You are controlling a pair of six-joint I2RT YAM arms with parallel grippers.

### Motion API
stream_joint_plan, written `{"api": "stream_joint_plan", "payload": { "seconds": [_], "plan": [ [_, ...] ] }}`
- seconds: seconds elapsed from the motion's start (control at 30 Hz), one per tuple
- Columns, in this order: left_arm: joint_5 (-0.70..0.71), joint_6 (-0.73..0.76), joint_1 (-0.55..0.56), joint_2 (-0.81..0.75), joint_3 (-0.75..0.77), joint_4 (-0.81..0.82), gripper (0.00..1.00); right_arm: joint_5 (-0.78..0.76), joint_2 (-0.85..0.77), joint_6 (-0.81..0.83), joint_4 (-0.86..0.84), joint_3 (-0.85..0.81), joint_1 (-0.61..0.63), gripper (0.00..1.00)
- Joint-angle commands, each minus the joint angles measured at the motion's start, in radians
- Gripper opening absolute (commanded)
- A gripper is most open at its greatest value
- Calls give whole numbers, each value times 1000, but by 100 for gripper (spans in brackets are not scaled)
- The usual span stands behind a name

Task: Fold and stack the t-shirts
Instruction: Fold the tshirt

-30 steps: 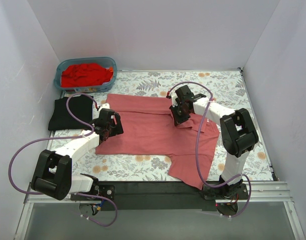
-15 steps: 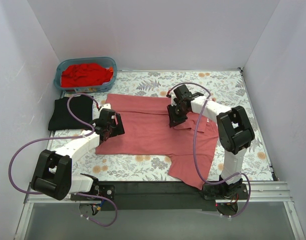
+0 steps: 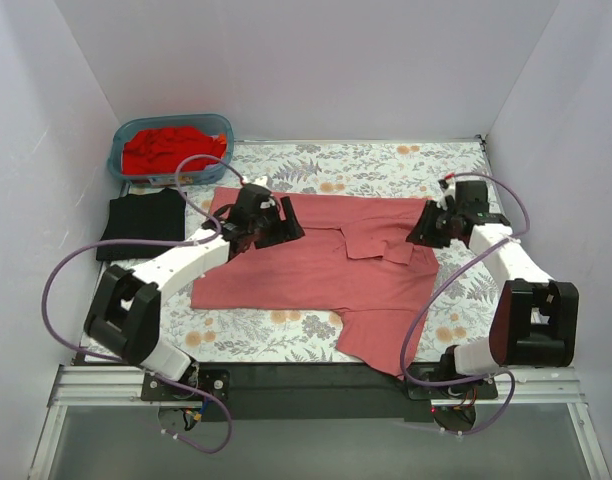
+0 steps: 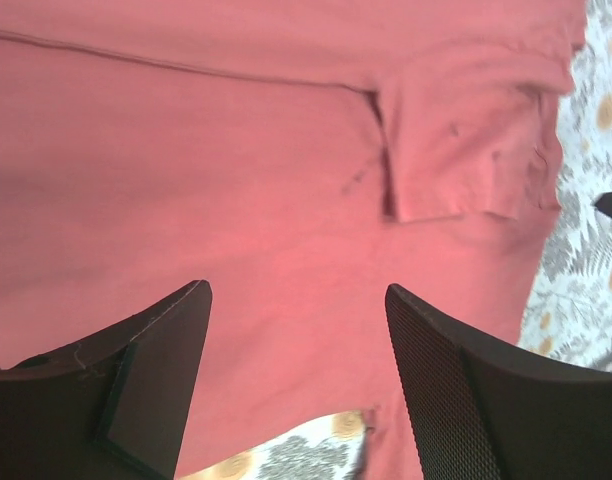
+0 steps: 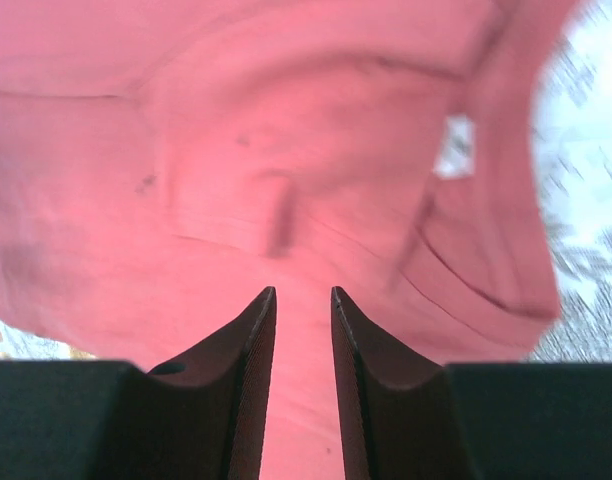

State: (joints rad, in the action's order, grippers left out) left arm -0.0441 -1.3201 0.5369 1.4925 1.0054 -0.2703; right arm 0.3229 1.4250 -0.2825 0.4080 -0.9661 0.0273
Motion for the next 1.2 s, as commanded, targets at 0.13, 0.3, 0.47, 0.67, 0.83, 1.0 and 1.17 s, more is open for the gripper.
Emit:
{"api": "stream_joint_plan", "payload": {
  "seconds": [0.13,0.3,0.47,0.67,0.83,1.0,1.17],
  "plan": [
    [-96,-106,127,239,203,42,63,168,-18,-106,-195,208,-167,30],
    [-105,-133,170,383,297,45,61,199,28,-103,-232,239,-188,30],
    [-96,-151,195,488,357,51,53,232,58,-127,-297,270,-191,29],
    [-103,-160,210,551,414,51,45,243,100,-152,-347,290,-198,29],
    [-105,-165,221,571,433,51,44,248,130,-162,-380,300,-199,29],
    [-106,-169,235,583,440,51,44,257,152,-167,-399,310,-201,30],
    [-108,-171,239,600,447,51,43,272,163,-170,-426,313,-201,30]
  ]
}}
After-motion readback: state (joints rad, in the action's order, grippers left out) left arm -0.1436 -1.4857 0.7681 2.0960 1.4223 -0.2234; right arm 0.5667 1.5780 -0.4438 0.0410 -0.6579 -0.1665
